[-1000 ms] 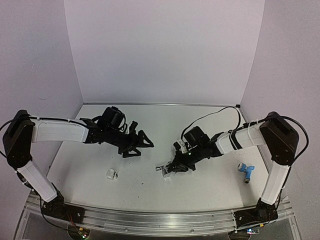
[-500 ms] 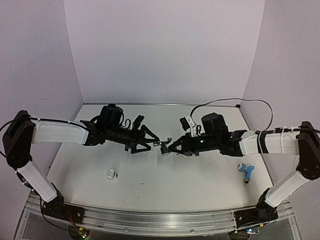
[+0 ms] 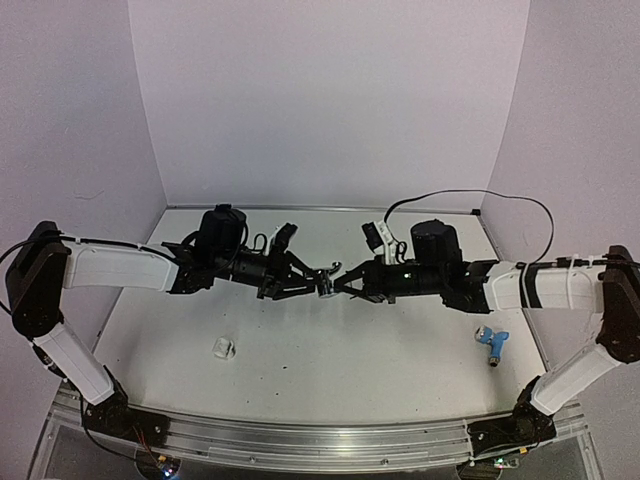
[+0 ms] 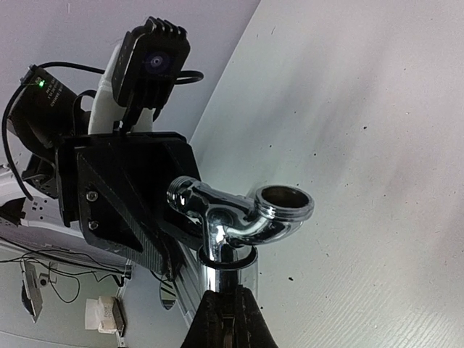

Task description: Install the water faucets

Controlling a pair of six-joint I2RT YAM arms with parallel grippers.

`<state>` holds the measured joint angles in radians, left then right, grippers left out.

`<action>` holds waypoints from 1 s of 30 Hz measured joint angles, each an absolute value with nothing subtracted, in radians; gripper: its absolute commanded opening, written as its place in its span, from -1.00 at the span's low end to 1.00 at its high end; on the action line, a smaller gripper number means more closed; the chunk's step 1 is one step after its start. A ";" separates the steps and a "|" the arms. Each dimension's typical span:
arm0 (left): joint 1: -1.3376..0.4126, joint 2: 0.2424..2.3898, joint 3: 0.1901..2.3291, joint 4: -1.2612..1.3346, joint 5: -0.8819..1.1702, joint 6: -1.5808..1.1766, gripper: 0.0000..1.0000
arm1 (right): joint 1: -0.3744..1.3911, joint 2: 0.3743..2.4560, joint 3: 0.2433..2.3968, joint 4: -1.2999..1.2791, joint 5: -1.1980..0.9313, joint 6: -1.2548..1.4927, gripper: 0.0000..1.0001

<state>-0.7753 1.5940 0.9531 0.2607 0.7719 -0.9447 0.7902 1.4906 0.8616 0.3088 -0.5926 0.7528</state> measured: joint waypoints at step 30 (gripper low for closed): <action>-0.776 1.490 0.931 0.282 0.788 -0.757 -1.00 | 0.728 1.542 0.971 0.284 -0.822 0.860 0.06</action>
